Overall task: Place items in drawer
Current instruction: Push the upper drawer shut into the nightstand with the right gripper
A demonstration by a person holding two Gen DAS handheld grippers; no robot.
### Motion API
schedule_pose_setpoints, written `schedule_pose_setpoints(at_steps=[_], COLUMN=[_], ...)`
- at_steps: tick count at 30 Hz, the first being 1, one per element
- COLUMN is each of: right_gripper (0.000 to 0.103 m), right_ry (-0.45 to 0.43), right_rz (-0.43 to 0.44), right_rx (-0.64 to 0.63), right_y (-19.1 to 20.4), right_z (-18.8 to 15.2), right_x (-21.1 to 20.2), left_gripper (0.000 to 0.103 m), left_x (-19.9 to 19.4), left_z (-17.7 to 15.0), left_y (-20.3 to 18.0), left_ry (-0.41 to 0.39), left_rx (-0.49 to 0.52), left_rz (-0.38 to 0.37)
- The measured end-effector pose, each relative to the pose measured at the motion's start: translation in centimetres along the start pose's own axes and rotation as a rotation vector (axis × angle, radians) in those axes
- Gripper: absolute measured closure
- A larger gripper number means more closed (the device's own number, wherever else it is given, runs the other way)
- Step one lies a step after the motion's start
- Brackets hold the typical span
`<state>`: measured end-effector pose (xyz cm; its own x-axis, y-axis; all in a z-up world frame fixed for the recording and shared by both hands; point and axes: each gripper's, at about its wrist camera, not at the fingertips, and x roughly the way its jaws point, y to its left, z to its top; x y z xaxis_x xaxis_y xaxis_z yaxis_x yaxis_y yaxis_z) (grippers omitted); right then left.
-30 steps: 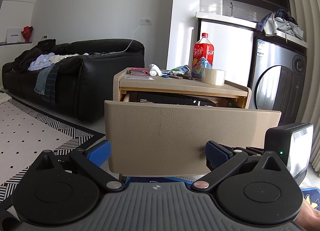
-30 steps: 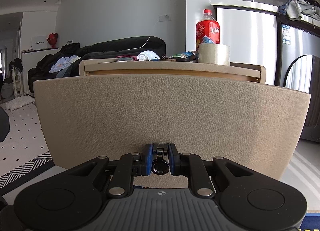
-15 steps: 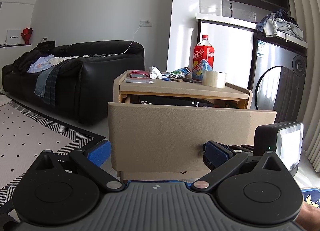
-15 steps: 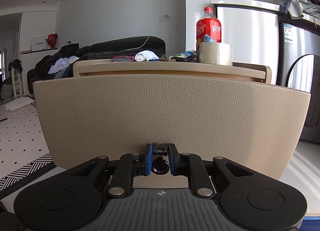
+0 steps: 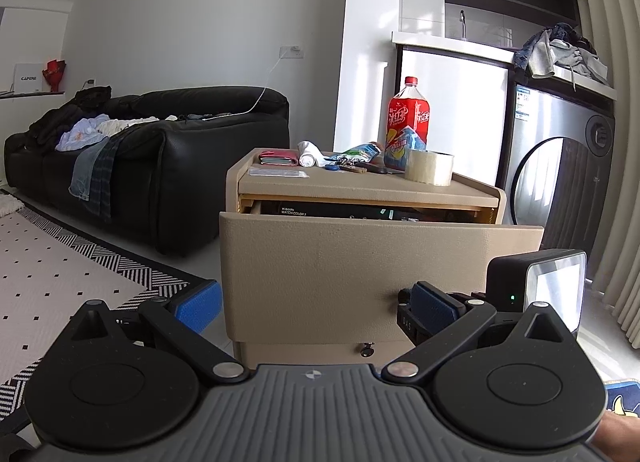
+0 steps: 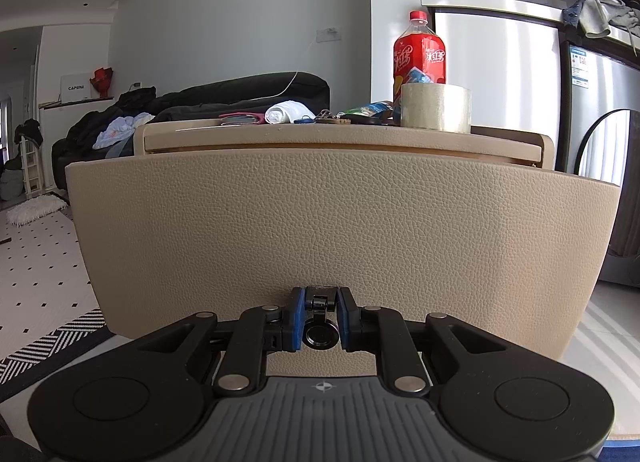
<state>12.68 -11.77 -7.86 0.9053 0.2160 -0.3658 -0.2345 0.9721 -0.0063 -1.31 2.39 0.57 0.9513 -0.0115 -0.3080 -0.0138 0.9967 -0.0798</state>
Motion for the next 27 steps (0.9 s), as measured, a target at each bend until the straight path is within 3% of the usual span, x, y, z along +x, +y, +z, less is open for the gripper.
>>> schedule_pose_setpoints(at_steps=[27], right_gripper=[0.084], right_ry=[0.003], right_rz=[-0.011], right_rx=[-0.013], right_y=[-0.3], right_z=[1.4], right_x=[4.0], left_gripper=[0.0], left_x=[0.8], left_z=[1.0], left_y=[0.0], left_ry=[-0.001], left_rx=[-0.015], left_rz=[0.003])
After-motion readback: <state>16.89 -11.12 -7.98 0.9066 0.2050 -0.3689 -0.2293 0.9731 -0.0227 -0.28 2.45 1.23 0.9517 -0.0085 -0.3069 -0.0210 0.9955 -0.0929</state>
